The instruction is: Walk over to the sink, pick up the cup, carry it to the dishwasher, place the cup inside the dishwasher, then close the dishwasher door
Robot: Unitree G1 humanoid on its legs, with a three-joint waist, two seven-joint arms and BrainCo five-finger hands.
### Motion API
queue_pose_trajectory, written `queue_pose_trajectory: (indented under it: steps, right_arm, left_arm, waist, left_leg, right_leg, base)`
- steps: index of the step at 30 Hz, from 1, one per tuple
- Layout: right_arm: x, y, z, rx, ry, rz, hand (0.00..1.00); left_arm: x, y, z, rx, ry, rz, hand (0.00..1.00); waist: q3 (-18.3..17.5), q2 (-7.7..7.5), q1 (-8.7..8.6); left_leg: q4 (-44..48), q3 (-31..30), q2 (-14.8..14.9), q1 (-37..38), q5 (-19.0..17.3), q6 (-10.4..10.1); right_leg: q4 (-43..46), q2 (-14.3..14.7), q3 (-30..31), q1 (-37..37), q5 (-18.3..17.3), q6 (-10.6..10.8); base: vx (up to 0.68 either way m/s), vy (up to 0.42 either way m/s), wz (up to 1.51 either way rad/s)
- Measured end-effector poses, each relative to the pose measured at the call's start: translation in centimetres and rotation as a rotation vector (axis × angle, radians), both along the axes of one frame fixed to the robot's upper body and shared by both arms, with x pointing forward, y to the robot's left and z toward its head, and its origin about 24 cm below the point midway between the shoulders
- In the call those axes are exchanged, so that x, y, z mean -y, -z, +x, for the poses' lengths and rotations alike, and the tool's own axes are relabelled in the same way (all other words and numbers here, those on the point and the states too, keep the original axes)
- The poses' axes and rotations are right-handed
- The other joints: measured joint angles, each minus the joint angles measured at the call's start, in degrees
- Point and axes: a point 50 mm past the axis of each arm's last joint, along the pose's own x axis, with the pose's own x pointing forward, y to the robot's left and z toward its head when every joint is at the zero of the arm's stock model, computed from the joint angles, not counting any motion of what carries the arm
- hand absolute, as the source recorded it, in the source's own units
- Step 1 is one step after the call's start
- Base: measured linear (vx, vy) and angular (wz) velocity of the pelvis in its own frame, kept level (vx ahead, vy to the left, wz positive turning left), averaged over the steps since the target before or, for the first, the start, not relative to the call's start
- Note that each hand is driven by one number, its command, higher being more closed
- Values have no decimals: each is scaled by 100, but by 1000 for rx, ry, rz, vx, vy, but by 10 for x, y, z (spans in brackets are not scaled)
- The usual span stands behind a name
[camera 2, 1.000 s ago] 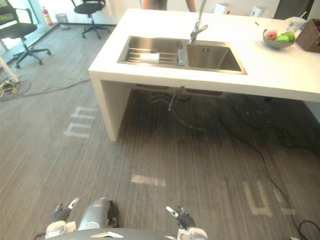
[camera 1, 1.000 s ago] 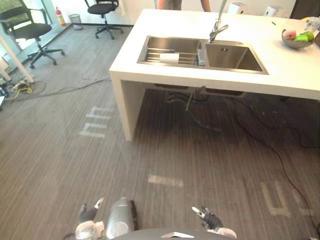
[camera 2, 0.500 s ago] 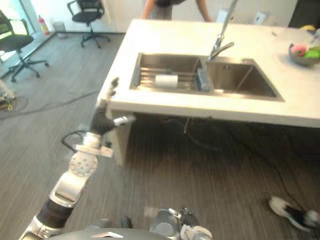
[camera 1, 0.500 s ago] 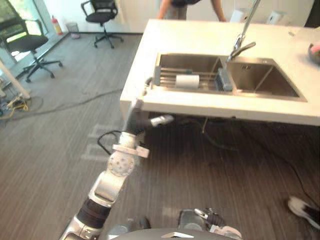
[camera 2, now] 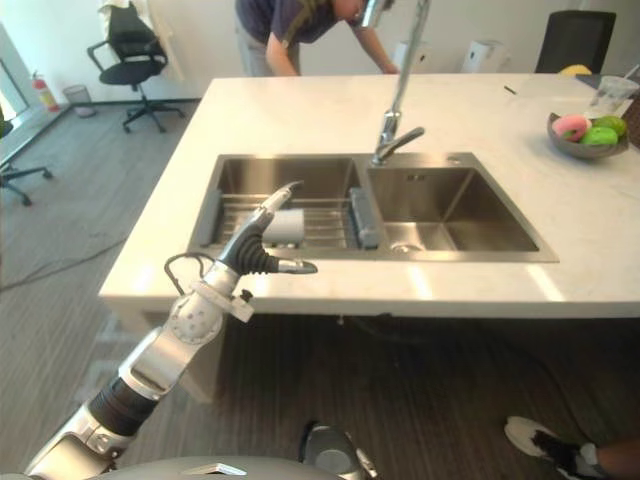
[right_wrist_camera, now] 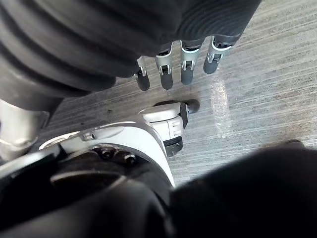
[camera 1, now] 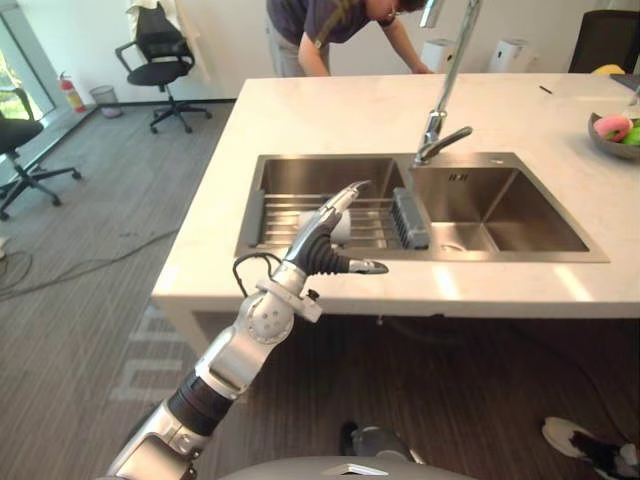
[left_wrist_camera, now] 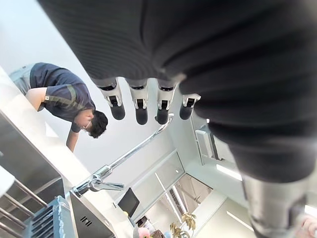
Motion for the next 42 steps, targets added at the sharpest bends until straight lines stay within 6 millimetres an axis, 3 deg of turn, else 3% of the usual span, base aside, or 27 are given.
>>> queue_pose_trajectory:
  steps: [2, 4, 7, 9, 12, 16, 22, 26, 30, 36, 42]
  right_arm:
    - [1, 0, -4, -42, -22, 9, 0]
    - [3, 1, -10, -89, -30, 11, 0]
    - [5, 1, -12, -116, -34, 23, 0]
    - [4, 1, -11, -111, -39, 26, 0]
    - [-1, 2, -12, -107, -39, 40, 0]
    - [-11, 4, -13, -110, -27, 59, 0]
    - [-13, 4, -17, -102, -2, 50, 0]
    - [-14, 4, -17, -103, 16, 56, 0]
    - [-19, 3, 6, -158, -91, 65, 0]
    - [-30, -11, 66, -283, -198, -31, 0]
    - [-32, -17, 77, -364, -270, -109, 0]
  left_arm:
    - [2, -5, -2, -5, 15, -3, 0]
    - [2, -6, -2, -10, 25, 9, 0]
    - [-7, -2, 1, -12, 11, 72, 0]
    - [-14, -5, 6, 9, -2, 119, 0]
    - [-15, -12, 12, 35, 0, 133, 0]
    - [-18, -10, 13, 39, 2, 162, 0]
    - [-21, 15, 21, -35, -11, 274, 0]
    - [-25, 31, 28, -72, -25, 371, 0]
    - [-30, 36, 30, -105, -35, 416, 0]
    - [-16, 54, 16, -107, 9, 545, 0]
    - [1, 69, 3, -137, 47, 624, 0]
  waist:
    - [7, 13, -17]
    - [10, 33, 53]
    - [4, 29, 191]
    - [-1, 36, 219]
    - [-122, -12, 194]
    - [-257, -287, 191]
    - [-353, -399, 82]
    - [-350, -419, 24]
    - [-341, -445, 14]
    - [-337, -458, 78]
    - [-349, -389, 95]
  left_leg:
    - [1890, -157, 490, -1003, 841, 369]
    - [2570, -187, 635, -1455, 641, 408]
    - [1576, -136, 166, -1668, 303, 342]
    - [366, -90, -205, -1777, 348, 341]
    - [-834, -3, -424, -1485, 575, 404]
    - [-1796, 151, -702, -1046, 792, 447]
    - [-2515, -24, -983, -714, 1097, 492]
    - [-2949, -202, -1125, -616, 1395, 539]
    - [-3414, -345, -1181, -511, 1713, 585]
    - [-3418, -464, -1238, -648, 1849, 658]
    - [-3417, -456, -1262, -782, 1879, 688]
  right_leg:
    - [-364, 179, -76, 432, -122, -155]
    - [-738, 327, -28, 927, -137, -235]
    - [-1180, 376, 317, 1370, -119, -274]
    - [-1289, 430, 617, 1350, -39, -233]
    - [-1265, 458, 799, 1306, -92, -124]
    - [-1322, 309, 906, 1285, -120, -80]
    - [-1202, 128, 875, 1308, -279, 78]
    - [-1218, 47, 727, 1284, -322, 73]
    - [-1277, 31, 634, 1222, -308, 114]
    - [-1755, 35, 564, 1343, 89, 148]
    - [-2028, 22, 596, 1338, 296, 164]
  base:
    - [334, -252, 16]
    - [297, -175, -12]
    - [319, -132, -67]
    - [196, 22, -77]
    - [333, 108, -38]
    - [166, 83, -10]
    - [48, 51, 13]
    - [-67, 0, 25]
    - [-115, -14, 15]
    - [-47, 13, 8]
    - [-2, 7, -1]
